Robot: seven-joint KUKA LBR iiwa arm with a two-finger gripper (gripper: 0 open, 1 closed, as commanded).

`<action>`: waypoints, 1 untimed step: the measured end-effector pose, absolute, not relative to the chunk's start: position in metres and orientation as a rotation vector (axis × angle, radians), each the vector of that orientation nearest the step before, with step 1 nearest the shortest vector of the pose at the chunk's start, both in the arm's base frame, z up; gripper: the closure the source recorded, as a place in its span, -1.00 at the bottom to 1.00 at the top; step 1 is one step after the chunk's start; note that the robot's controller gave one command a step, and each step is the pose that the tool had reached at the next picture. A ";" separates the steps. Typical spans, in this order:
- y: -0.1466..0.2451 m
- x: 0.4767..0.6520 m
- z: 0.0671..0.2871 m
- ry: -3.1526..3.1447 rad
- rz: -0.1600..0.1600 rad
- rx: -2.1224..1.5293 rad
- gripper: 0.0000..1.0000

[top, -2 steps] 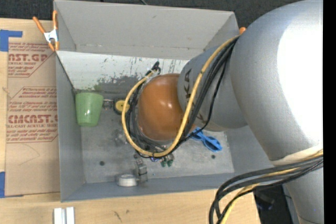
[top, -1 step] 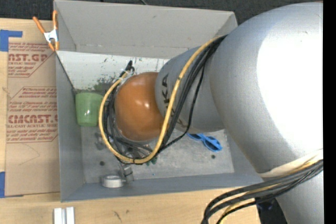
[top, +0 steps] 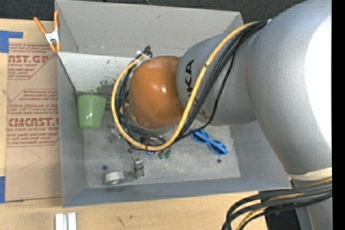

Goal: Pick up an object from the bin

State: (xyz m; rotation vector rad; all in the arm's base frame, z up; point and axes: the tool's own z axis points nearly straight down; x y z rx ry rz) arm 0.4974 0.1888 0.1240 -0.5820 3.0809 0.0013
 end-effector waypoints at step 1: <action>0.212 0.485 0.074 3.091 0.002 -0.572 -1.00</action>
Offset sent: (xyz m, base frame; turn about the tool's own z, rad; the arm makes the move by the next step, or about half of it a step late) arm -0.0113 0.0211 -0.0479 0.0099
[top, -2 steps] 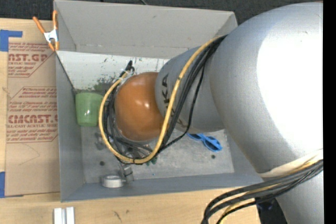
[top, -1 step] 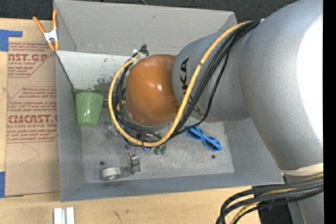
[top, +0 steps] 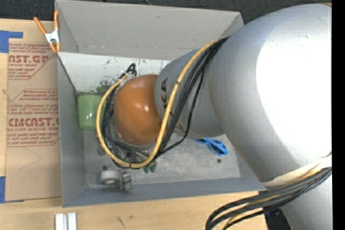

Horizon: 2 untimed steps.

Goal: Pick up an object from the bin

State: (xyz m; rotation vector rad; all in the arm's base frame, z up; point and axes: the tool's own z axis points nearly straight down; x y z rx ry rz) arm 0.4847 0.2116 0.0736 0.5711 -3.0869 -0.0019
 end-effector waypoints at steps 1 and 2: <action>0.211 0.486 0.077 -3.091 -0.003 0.569 1.00; 0.210 0.502 0.229 -3.097 -0.002 0.587 1.00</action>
Offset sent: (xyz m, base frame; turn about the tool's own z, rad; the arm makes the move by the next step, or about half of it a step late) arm 0.0000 0.0000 0.0000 0.0000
